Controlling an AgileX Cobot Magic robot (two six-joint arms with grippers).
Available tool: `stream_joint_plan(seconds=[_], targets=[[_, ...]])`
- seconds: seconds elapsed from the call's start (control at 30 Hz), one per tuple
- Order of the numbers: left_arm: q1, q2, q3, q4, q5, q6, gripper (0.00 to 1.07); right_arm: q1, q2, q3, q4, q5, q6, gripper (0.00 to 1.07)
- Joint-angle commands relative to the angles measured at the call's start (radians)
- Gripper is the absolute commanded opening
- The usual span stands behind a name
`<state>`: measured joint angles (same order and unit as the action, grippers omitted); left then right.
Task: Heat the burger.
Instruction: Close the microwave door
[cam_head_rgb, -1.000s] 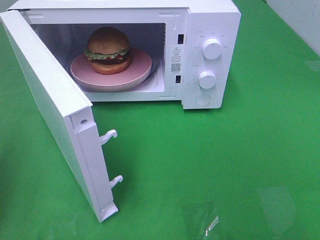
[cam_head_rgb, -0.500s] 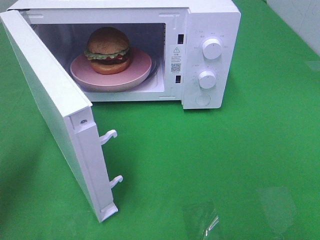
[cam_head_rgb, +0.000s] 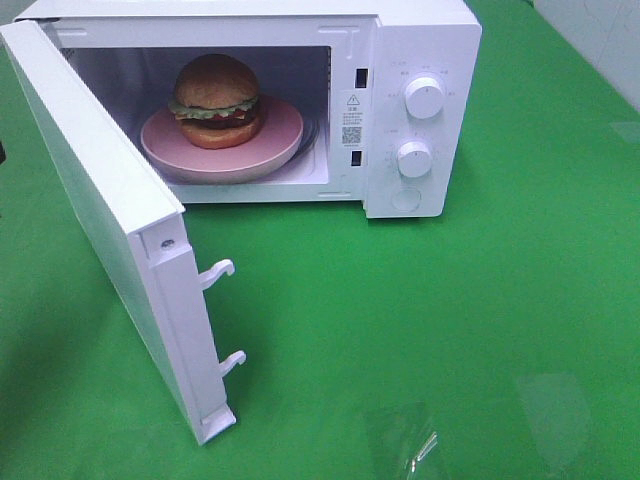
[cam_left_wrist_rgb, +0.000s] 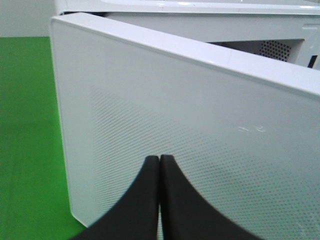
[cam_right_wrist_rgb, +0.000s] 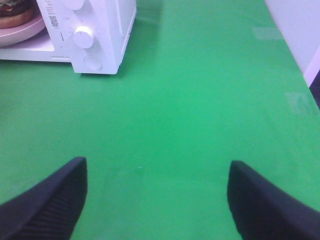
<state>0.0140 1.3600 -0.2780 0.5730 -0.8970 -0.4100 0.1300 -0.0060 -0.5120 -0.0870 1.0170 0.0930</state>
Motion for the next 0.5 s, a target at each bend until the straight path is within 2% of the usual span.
stream_joint_plan(seconds=[0.03,0.07,0.17,0.2,0.23,0.27,0.3,0.37,0.43,0.5], targets=[[-0.047,0.027,-0.023,-0.001,-0.012,0.003,0.0,-0.004,-0.023,0.003,0.001,-0.013,-0.011,0.76],[-0.091,0.051,-0.033,-0.038,-0.012,0.019,0.0,-0.004,-0.023,0.003,0.001,-0.013,-0.011,0.76],[-0.112,0.06,-0.035,-0.067,-0.013,0.035,0.0,-0.004,-0.023,0.003,0.001,-0.013,-0.011,0.76],[-0.153,0.078,-0.036,-0.147,-0.016,0.077,0.0,-0.004,-0.023,0.003,0.001,-0.013,-0.011,0.76],[-0.153,0.078,-0.036,-0.147,-0.016,0.077,0.0,-0.004,-0.023,0.003,0.001,-0.013,-0.011,0.76],[-0.187,0.093,-0.036,-0.193,-0.016,0.113,0.0,-0.004,-0.023,0.003,0.001,-0.013,-0.011,0.76],[-0.187,0.093,-0.036,-0.193,-0.016,0.113,0.0,-0.004,-0.023,0.003,0.001,-0.013,-0.011,0.76],[-0.246,0.12,-0.049,-0.229,-0.017,0.133,0.0,-0.004,-0.023,0.003,0.001,-0.013,-0.011,0.76],[-0.246,0.12,-0.049,-0.229,-0.017,0.133,0.0,-0.004,-0.023,0.003,0.001,-0.013,-0.011,0.76],[-0.297,0.156,-0.071,-0.26,-0.016,0.136,0.0,-0.004,-0.023,0.003,0.001,-0.013,-0.011,0.76]])
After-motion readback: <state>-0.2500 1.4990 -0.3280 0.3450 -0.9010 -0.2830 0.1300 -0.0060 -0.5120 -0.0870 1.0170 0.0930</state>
